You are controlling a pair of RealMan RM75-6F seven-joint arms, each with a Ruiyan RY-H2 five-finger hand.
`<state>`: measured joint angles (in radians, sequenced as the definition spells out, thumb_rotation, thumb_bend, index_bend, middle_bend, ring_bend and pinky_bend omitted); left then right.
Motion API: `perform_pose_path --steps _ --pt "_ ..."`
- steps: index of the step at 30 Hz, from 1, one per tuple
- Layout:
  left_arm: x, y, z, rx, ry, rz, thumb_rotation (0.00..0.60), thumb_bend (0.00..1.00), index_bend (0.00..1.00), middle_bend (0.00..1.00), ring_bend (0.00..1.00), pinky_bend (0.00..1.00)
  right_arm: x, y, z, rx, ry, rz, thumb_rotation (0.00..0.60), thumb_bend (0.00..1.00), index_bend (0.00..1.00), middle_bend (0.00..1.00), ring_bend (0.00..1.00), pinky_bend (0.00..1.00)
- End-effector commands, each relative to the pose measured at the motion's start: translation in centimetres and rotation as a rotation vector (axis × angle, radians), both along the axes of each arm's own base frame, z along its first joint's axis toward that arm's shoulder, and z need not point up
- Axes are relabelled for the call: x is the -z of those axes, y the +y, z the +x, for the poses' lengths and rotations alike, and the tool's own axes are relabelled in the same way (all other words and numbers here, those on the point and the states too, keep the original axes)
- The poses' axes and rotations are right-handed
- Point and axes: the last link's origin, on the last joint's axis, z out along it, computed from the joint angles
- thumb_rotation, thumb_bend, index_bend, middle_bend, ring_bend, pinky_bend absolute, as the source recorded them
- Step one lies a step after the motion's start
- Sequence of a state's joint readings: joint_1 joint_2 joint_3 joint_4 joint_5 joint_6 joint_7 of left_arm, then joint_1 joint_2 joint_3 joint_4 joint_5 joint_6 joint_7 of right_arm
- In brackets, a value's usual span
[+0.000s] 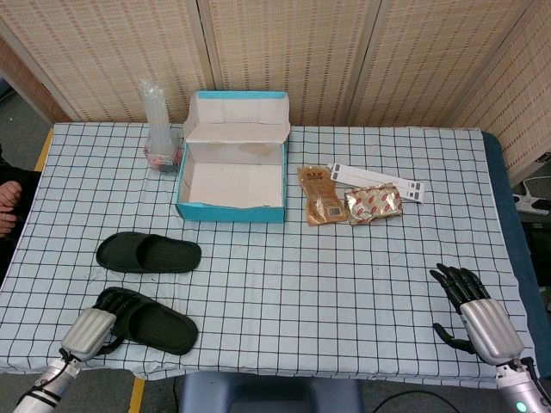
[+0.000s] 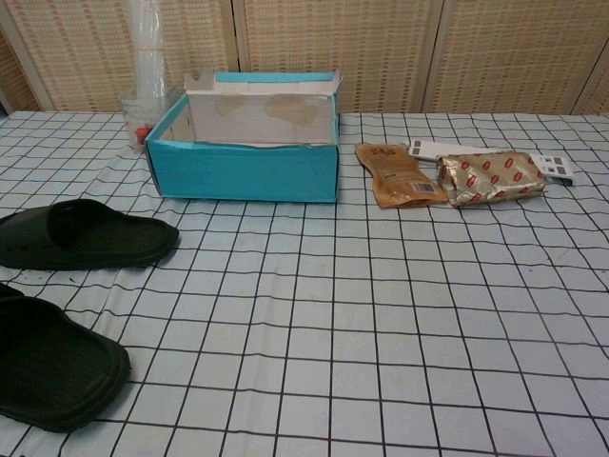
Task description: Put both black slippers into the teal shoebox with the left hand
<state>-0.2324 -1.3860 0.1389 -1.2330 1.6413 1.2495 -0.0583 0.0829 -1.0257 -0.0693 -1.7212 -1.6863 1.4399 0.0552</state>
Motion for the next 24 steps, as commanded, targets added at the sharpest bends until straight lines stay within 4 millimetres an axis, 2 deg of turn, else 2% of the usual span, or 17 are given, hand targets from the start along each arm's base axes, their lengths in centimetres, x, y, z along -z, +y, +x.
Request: perform_pose_path --steps 1,9,15,18,24 --pt "-0.2 0.0 0.2 0.001 -0.039 0.020 0.600 0.40 0.59 0.67 0.46 0.37 0.0 0.0 0.0 0.000 0.001 0.001 0.600 0.22 0.00 0.00 0.00 0.00" --pt "-1.5 0.5 0.6 0.017 -0.071 0.079 0.600 0.40 0.58 0.66 0.46 0.37 0.2 0.0 0.0 -0.001 0.005 0.007 0.600 0.22 0.00 0.00 0.00 0.00" --pt "-3.6 1.7 1.7 0.033 -0.122 0.170 0.600 0.40 0.58 0.66 0.46 0.37 0.4 0.0 0.0 -0.002 0.009 0.014 0.600 0.22 0.00 0.00 0.00 0.00" --pt "-5.1 2.8 3.0 0.066 -0.130 0.226 0.600 0.40 0.58 0.66 0.46 0.37 0.4 0.0 0.1 -0.003 0.010 0.015 0.600 0.22 0.00 0.00 0.00 0.00" --pt "-7.6 6.4 7.5 0.114 -0.165 0.298 0.600 0.41 0.57 0.65 0.46 0.39 0.6 -0.2 0.0 0.001 0.011 0.023 0.600 0.22 0.00 0.00 0.00 0.00"
